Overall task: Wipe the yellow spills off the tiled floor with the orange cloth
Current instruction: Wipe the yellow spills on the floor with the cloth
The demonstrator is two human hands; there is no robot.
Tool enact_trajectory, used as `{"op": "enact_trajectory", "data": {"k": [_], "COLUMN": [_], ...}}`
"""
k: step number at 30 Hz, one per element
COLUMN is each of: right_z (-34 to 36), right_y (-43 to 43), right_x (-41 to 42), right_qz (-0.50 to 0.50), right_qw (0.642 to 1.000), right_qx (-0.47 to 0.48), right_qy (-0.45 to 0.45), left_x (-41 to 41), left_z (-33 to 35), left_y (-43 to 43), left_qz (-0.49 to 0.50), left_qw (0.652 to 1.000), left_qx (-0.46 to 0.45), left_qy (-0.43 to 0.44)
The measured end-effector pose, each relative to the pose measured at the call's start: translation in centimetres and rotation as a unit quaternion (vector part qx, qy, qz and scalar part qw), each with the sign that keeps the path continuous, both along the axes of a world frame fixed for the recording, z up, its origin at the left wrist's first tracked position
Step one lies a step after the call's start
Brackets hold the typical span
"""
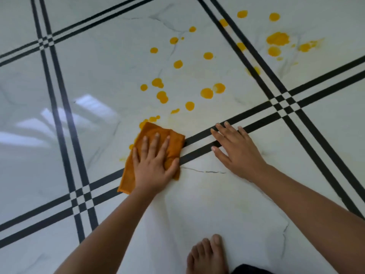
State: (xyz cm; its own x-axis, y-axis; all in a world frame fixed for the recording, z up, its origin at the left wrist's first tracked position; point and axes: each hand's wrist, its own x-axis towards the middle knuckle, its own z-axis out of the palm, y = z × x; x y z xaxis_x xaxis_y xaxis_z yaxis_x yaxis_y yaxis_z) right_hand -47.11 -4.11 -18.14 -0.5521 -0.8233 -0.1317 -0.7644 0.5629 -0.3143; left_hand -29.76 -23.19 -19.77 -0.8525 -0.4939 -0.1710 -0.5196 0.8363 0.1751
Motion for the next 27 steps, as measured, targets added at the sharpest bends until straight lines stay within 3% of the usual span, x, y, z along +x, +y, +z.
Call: {"op": "enact_trajectory", "data": {"k": [4,9,14,17,19,20,24,25,27], "right_z": [0.2,-0.5,-1.2,-1.3,-1.3,-1.4,-1.1,-0.9,-0.8], "right_y": [-2.2,-4.2,-5.6,-5.1,-4.7,-4.4,-3.2,-2.8,-2.3], "right_x": [0.8,1.8,2.5,2.6,2.1,1.9,1.2,0.9,0.6], "right_qz": [0.031,0.065,0.033,0.034,0.028,0.026,0.013,0.007,0.003], "right_qw": [0.999,0.997,0.999,0.999,0.999,0.999,1.000,1.000,1.000], "right_qx": [0.003,0.006,-0.004,-0.004,0.000,0.002,0.009,0.012,0.021], "right_qy": [0.007,0.031,0.016,0.023,0.027,0.024,0.022,0.022,0.022], "left_x": [4.2,2.8,-1.8,-0.1,1.3,1.0,-2.5,-2.8,-1.8], "left_z": [-0.8,-0.6,-0.4,-0.6,-1.0,-1.1,-0.3,-0.3,-0.6], "left_y": [-0.8,-4.5,-6.5,-3.4,-2.8,-3.8,-6.0,-4.9,-2.4], "left_qz": [-0.161,0.098,0.217,0.055,-0.098,-0.127,0.092,0.084,-0.059], "left_qw": [0.987,0.995,0.976,0.997,0.995,0.991,0.995,0.996,0.998], "left_qx": [-0.010,-0.009,0.015,-0.008,-0.021,-0.016,-0.001,0.005,0.003], "left_qy": [0.008,0.019,0.032,0.057,0.029,0.032,0.040,0.037,0.023]}}
